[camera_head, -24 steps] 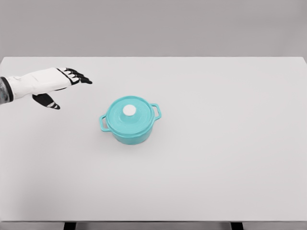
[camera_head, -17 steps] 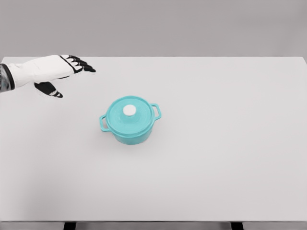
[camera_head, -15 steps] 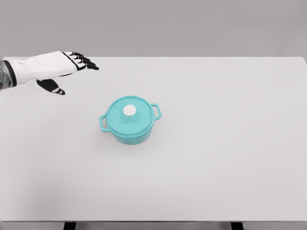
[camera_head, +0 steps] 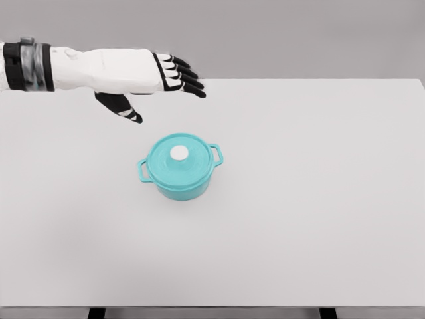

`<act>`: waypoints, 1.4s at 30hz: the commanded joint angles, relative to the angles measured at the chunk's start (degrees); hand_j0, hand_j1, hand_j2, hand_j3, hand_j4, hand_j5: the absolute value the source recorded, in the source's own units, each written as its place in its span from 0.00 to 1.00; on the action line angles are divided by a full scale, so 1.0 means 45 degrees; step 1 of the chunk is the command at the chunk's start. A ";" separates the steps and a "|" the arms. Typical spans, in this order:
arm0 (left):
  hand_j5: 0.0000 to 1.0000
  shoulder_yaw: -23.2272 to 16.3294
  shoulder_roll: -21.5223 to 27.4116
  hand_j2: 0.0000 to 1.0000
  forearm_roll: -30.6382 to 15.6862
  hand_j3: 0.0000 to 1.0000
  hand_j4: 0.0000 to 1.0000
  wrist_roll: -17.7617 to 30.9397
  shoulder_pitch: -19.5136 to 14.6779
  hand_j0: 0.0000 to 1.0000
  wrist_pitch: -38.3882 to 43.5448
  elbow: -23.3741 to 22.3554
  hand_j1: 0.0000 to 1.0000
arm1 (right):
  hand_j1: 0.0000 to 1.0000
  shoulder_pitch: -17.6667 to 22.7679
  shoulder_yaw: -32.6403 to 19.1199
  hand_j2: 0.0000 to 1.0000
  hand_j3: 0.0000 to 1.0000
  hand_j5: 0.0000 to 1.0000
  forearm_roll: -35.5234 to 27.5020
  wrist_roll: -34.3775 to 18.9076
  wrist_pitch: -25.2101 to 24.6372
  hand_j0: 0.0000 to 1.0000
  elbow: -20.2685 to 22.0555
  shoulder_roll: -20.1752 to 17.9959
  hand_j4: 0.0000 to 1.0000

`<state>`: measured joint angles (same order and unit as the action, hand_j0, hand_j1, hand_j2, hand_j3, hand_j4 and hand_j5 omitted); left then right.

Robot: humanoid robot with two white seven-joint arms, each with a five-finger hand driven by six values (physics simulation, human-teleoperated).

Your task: Open the lid of the pot with left arm

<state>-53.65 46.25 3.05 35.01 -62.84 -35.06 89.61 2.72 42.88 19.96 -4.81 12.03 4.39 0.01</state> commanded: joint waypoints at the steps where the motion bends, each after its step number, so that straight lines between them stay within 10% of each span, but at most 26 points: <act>1: 1.00 -0.2119 0.0483 1.00 -0.0638 1.00 1.00 -0.0002 0.0000 1.00 0.0013 0.0008 1.00 | 1.00 0.0000 0.0001 1.00 1.00 1.00 -0.0002 -0.0005 0.0001 1.00 0.0002 -0.0003 1.00; 13: 1.00 -0.2256 -0.0278 1.00 -0.0033 1.00 1.00 -0.0002 -0.0098 1.00 0.0013 0.0555 1.00 | 1.00 0.0000 0.0001 1.00 1.00 1.00 -0.0002 -0.0005 0.0001 1.00 0.0002 -0.0003 1.00; 19: 1.00 -0.2198 -0.1039 1.00 0.2409 1.00 1.00 -0.0002 -0.0176 1.00 0.0212 -0.0344 1.00 | 1.00 0.0000 0.0001 1.00 1.00 1.00 -0.0002 -0.0004 0.0001 1.00 0.0002 -0.0003 1.00; 42: 0.83 -0.2823 -0.1840 0.83 0.3093 0.83 0.83 -0.0002 0.0039 0.83 0.0506 -0.1262 0.83 | 1.00 0.0000 0.0001 1.00 1.00 1.00 -0.0002 -0.0004 0.0001 1.00 0.0002 -0.0003 1.00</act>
<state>-66.04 38.01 17.11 35.02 -62.67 -32.89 84.02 2.73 42.88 19.96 -4.80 12.03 4.39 0.01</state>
